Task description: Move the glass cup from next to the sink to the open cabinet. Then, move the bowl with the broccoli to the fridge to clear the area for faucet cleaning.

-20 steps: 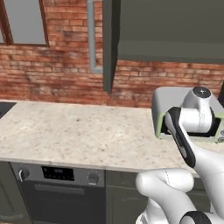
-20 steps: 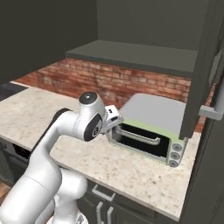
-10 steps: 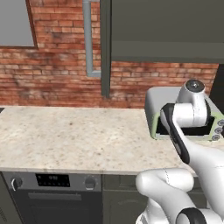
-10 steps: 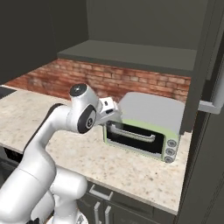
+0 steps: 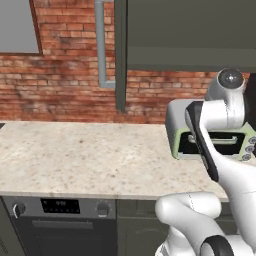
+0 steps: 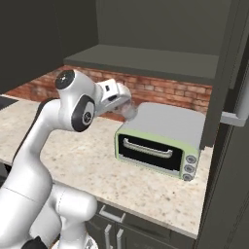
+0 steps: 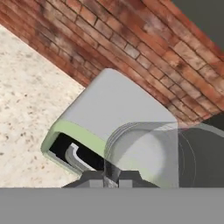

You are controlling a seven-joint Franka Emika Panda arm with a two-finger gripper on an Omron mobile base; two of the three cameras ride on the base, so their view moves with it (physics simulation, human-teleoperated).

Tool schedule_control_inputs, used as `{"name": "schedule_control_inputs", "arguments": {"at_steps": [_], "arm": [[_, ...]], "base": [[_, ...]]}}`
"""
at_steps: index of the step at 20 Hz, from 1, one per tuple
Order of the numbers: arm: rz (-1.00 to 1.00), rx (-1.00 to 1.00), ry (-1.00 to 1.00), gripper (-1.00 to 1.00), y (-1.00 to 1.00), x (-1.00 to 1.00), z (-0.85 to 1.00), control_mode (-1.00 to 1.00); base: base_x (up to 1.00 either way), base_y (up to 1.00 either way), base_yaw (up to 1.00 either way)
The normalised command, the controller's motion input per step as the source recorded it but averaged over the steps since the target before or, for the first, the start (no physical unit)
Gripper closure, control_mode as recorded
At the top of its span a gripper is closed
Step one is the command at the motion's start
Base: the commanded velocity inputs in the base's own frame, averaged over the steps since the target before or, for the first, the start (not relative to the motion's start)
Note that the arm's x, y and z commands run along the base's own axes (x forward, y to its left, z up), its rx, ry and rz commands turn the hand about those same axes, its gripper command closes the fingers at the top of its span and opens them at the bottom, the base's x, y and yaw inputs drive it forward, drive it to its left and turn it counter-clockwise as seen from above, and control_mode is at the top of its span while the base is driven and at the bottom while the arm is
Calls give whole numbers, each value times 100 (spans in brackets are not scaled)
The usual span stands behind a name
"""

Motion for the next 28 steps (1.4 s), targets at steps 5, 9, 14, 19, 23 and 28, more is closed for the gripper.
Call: {"name": "schedule_control_inputs", "arguments": {"at_steps": [5,9,14,19,23,28], "arm": [[20,-26,-26,100,-2,-32,94,-100],[29,-24,-12,100,0,-19,100,-100],[28,-19,0,100,0,-10,100,-100],[10,-18,19,100,8,3,23,-100],[11,-15,5,100,0,17,0,-100],[1,-9,11,100,0,51,-2,-100]], "base": [[0,0,0],[0,0,0],[0,0,0],[0,0,0],[0,0,0],[0,0,0]]}}
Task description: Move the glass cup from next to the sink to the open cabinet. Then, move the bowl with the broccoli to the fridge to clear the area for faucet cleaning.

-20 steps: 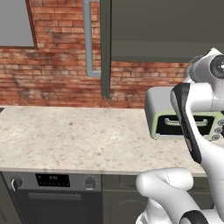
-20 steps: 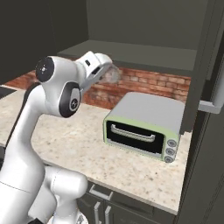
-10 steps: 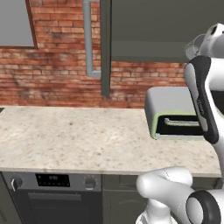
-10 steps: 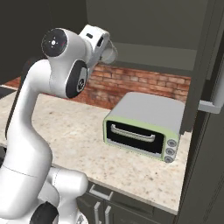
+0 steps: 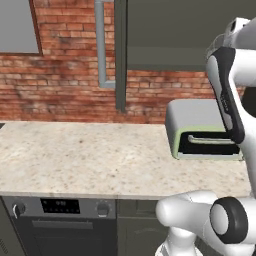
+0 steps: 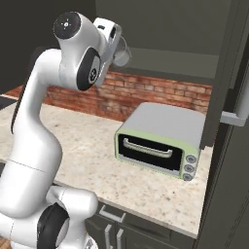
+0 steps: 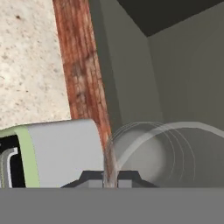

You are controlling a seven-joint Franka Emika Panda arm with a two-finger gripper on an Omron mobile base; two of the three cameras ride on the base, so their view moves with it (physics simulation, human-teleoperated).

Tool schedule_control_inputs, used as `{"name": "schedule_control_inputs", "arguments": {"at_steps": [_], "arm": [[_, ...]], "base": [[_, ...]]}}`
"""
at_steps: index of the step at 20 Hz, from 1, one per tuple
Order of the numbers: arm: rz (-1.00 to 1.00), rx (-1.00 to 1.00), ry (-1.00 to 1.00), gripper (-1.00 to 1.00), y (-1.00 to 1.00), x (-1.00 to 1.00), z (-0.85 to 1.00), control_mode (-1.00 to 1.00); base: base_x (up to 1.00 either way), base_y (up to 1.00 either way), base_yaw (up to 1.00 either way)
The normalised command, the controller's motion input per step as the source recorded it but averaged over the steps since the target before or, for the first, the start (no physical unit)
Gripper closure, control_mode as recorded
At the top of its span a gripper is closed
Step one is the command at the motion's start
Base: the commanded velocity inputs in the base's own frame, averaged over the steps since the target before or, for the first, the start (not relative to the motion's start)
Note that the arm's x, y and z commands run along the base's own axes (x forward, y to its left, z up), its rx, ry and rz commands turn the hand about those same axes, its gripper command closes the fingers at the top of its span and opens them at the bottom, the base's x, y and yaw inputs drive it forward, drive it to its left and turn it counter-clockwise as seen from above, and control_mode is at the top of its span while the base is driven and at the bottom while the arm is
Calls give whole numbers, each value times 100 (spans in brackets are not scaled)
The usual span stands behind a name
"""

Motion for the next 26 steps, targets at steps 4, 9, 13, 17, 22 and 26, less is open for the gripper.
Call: {"name": "schedule_control_inputs", "arguments": {"at_steps": [4,9,13,17,22,26], "arm": [[0,-6,11,100,0,78,0,-100],[0,-1,17,100,-10,87,-8,-100],[0,0,13,100,-22,80,-2,-100],[0,0,4,100,-29,81,-3,-100],[0,-3,-8,100,-23,17,0,-100],[0,-3,-16,100,-10,-16,0,-100]], "base": [[0,0,0],[0,0,0],[0,0,0],[0,0,0],[0,0,0],[0,0,0]]}}
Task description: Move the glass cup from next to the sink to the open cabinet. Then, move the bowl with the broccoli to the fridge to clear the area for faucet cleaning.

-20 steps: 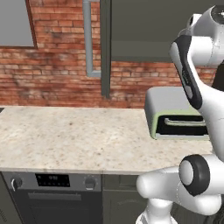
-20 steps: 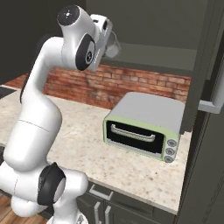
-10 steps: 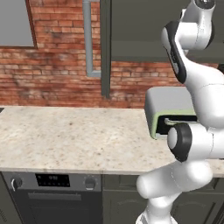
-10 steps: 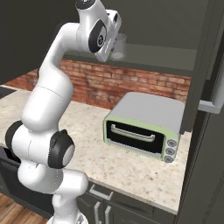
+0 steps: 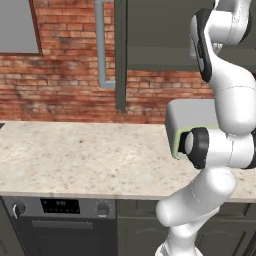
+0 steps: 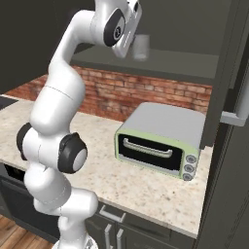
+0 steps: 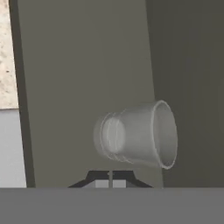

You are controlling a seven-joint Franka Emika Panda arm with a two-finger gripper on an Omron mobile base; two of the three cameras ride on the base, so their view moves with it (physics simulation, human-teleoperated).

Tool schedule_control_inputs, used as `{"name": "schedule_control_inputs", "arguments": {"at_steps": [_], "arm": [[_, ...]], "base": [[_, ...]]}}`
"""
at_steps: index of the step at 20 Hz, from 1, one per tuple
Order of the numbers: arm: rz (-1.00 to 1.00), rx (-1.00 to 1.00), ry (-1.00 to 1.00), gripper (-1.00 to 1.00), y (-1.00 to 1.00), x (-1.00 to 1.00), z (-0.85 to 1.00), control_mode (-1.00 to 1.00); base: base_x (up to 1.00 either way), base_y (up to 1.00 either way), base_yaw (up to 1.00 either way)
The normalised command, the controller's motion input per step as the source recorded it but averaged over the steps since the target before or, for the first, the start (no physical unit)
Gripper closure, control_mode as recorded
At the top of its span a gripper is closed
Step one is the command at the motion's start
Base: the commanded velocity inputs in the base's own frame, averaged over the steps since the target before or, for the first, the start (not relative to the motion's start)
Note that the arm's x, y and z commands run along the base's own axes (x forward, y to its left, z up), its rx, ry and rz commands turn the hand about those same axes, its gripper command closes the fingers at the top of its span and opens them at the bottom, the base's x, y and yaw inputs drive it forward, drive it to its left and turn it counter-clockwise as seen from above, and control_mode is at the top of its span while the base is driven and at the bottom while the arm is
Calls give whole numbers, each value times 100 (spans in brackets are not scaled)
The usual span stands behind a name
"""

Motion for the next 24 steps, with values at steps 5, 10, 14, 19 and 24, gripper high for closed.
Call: {"name": "schedule_control_inputs", "arguments": {"at_steps": [5,10,14,19,24], "arm": [[0,0,-1,100,-3,0,-33,-100],[0,0,-14,-100,0,-55,-4,-100],[-1,0,-45,-100,-8,-100,0,-100],[-5,1,-46,-100,-10,-100,-41,-100],[-8,-7,-13,-100,5,-100,-100,-100]], "base": [[0,0,0],[0,0,0],[0,0,0],[0,0,0],[0,0,0]]}}
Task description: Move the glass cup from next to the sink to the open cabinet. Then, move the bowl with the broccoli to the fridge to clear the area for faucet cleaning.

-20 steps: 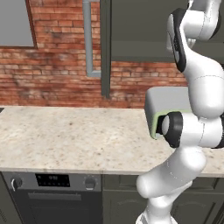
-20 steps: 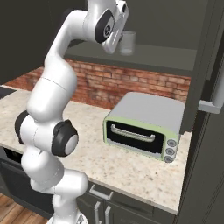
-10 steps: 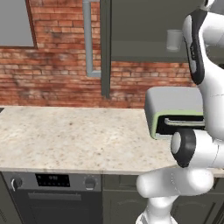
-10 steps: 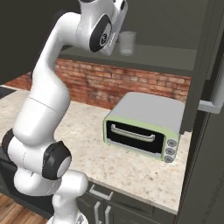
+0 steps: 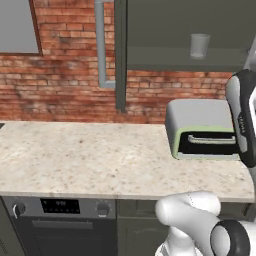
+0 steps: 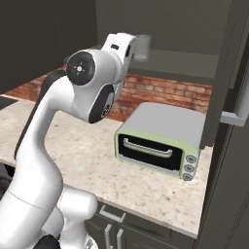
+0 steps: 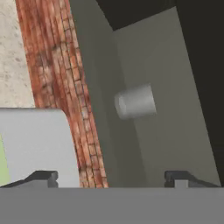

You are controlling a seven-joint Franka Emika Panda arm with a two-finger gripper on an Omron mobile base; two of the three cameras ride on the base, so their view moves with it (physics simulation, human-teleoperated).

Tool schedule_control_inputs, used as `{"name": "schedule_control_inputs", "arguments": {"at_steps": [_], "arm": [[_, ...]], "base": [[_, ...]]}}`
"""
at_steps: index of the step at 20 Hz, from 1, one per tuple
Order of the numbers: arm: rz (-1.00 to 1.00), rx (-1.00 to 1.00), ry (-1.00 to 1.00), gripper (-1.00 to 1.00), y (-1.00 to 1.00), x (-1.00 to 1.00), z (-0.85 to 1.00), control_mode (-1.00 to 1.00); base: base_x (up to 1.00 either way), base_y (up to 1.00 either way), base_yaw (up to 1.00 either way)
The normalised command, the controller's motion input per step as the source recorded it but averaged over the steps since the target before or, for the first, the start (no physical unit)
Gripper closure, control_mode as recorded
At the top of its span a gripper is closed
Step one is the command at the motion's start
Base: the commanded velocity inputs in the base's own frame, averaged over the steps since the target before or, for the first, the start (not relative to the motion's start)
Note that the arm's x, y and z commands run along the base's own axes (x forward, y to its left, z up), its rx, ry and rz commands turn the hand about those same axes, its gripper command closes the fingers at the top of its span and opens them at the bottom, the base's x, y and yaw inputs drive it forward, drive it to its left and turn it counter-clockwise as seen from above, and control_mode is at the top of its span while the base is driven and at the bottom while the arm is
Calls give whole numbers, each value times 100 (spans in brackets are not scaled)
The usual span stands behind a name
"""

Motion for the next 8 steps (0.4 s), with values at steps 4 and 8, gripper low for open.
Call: {"name": "schedule_control_inputs", "arguments": {"at_steps": [4,8], "arm": [[-5,-21,-6,-100,27,-100,-100,-100],[-9,-20,-6,-100,34,-100,-100,-100]], "base": [[0,0,0],[0,0,0]]}}
